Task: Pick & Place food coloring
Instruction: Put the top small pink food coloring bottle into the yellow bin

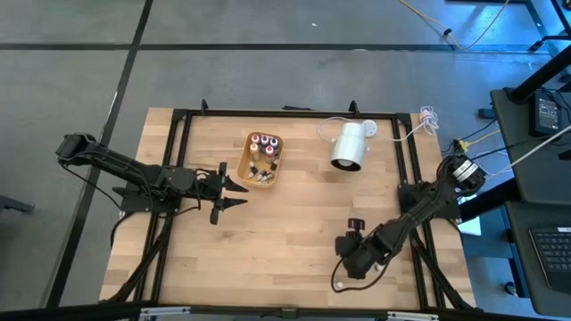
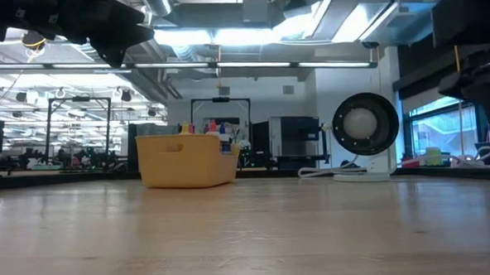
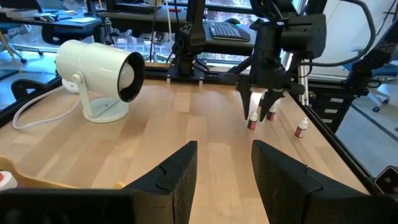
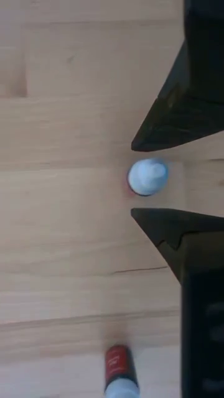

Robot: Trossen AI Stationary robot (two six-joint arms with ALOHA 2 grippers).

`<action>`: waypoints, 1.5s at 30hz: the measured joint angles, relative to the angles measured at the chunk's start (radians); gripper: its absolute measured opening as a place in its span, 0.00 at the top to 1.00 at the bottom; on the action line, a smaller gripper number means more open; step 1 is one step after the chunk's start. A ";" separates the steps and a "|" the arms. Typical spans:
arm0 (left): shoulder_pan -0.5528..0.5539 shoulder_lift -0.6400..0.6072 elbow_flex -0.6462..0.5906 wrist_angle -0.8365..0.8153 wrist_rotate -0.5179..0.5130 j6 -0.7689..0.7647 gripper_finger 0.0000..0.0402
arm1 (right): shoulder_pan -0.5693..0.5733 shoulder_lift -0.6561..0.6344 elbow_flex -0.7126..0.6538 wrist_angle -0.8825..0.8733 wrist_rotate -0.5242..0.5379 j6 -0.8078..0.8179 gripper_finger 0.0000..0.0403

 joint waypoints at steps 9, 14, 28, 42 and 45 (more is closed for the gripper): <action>0.000 0.000 0.000 -0.006 -0.002 0.001 0.63 | -0.038 0.000 -0.014 0.058 -0.031 -0.084 0.80; 0.000 0.000 0.000 -0.008 -0.003 0.002 0.63 | -0.052 -0.002 -0.013 0.042 -0.032 -0.105 0.86; 0.000 0.000 0.000 -0.008 -0.003 0.001 0.63 | -0.052 0.002 -0.016 0.016 -0.034 -0.077 0.54; 0.000 0.000 0.000 -0.008 -0.003 0.001 0.63 | -0.051 0.001 -0.016 -0.029 -0.065 -0.051 0.73; 0.000 0.000 0.000 -0.008 -0.003 0.001 0.63 | -0.051 0.000 -0.014 -0.030 -0.087 -0.054 0.82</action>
